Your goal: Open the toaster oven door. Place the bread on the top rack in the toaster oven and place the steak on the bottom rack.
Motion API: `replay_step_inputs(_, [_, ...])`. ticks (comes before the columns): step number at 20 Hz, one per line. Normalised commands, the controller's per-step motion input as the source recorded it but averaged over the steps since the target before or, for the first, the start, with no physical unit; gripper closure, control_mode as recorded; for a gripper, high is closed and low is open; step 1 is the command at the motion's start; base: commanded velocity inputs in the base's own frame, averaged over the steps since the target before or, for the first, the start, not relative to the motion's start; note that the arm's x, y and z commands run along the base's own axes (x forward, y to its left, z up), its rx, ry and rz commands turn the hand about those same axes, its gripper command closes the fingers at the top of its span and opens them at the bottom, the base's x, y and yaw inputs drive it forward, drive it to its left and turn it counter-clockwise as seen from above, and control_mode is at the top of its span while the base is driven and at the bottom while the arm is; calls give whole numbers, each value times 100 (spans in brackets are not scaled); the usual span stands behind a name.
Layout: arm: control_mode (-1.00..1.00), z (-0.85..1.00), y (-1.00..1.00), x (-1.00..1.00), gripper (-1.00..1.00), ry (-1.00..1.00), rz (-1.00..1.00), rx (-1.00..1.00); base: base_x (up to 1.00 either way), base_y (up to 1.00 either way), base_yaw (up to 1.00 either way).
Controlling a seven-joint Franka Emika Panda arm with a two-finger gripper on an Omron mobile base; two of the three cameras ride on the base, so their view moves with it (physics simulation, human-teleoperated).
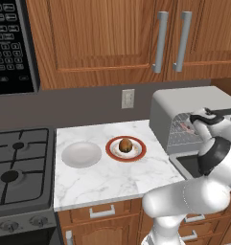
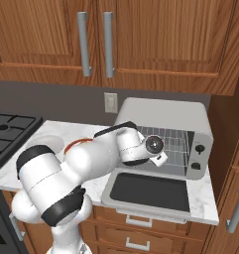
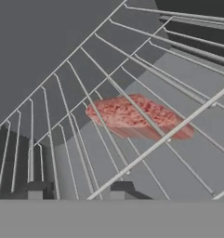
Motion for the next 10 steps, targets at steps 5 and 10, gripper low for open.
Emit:
replay_step_inputs(5, [-100, -76, 17, -3, -100, 16, 0, 0, 0, 0, 0])
replay_step_inputs(10, [-100, -100, 39, -23, -100, 17, 0, 0, 0, 0, 0])
